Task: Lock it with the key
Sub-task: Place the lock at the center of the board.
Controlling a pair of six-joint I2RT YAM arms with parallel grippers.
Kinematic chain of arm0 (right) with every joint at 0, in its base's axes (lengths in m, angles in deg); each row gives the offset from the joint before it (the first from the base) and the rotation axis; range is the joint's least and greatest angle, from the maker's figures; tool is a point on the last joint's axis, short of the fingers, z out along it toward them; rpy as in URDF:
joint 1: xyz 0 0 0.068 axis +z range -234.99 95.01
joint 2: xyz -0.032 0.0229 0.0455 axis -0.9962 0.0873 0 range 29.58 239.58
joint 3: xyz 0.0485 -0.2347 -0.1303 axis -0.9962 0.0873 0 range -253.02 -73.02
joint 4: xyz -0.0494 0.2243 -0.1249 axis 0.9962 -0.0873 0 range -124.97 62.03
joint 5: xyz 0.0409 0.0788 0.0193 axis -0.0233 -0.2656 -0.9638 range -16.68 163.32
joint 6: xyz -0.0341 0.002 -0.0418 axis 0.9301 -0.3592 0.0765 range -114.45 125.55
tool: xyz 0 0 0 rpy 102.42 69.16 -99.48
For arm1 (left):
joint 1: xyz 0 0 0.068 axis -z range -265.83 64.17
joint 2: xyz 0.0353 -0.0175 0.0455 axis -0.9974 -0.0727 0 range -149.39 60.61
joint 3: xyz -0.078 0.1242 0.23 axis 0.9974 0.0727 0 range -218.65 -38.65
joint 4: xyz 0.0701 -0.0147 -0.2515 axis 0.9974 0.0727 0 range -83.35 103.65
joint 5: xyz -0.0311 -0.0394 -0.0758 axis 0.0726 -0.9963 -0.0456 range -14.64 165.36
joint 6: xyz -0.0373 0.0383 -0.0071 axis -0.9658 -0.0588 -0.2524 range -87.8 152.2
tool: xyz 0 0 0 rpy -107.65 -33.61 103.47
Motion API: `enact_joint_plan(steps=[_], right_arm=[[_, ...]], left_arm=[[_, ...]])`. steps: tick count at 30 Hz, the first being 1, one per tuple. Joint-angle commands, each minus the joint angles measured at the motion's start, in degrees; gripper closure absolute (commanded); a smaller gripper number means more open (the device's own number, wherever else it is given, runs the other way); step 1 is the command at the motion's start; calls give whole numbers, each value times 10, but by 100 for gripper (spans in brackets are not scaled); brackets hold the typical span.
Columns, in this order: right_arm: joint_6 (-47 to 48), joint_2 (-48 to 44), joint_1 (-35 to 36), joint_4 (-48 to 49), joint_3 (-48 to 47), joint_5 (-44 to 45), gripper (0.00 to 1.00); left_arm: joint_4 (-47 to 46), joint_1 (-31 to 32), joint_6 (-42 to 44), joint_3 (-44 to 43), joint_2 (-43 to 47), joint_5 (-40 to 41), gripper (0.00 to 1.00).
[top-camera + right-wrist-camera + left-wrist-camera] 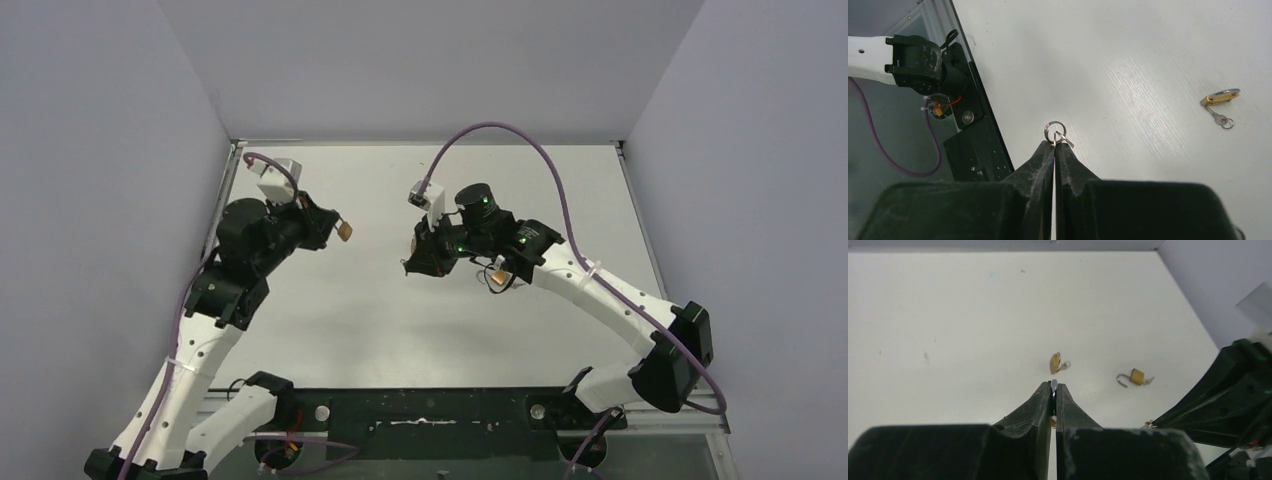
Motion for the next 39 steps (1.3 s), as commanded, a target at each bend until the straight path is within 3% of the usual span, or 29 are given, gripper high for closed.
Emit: enact_joint_plan(steps=[1, 4, 7, 10, 14, 20, 28, 39], right_arm=[[-37, 28, 36, 57, 6, 88, 100], [-61, 60, 55, 55, -11, 158, 100], [-89, 97, 60, 56, -30, 186, 100], [-115, 133, 60, 62, -44, 200, 100], [-146, 171, 60, 80, -46, 222, 100], [-191, 184, 46, 117, -21, 235, 100], [-204, 143, 18, 132, 42, 233, 100], [-199, 126, -10, 149, 75, 204, 100]], left_arm=[[-22, 73, 35, 68, 26, 198, 100], [-54, 113, 36, 102, 9, 261, 100], [-151, 159, 70, 156, -8, 331, 100], [-287, 173, 79, 235, -16, 337, 100], [-337, 173, 73, 259, -55, 331, 100], [-519, 169, 72, 320, -109, 310, 100], [-629, 161, 58, 292, -248, 256, 100], [-644, 161, 85, 221, -372, 283, 100]])
